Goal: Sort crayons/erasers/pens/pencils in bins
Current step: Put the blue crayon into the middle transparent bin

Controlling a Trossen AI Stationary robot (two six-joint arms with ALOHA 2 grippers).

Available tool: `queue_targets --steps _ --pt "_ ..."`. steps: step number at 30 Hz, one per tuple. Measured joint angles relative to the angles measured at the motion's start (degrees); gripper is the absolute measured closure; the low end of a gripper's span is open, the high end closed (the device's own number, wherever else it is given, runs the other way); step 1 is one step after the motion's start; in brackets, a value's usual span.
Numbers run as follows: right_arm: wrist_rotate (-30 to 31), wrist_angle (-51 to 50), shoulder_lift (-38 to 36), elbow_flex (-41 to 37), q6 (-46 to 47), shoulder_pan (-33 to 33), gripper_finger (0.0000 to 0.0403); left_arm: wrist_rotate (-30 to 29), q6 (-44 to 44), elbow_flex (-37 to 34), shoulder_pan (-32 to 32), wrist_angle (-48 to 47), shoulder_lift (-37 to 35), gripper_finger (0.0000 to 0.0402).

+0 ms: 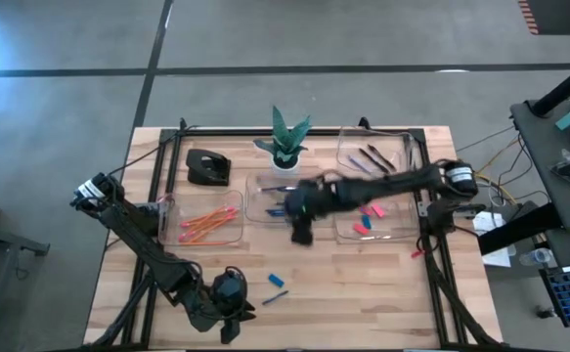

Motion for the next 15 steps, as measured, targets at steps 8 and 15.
queue_targets --steps 8,15 --pt "8.1 5.4 0.7 -0.7 -4.8 18.7 0.0278 -3.7 0.6 0.0 0.0 0.0 0.0 0.0317" --pt "14.4 14.8 7.6 -1.2 -5.5 28.3 0.0279 -4.1 0.4 0.0 0.0 0.0 0.0 0.0317"
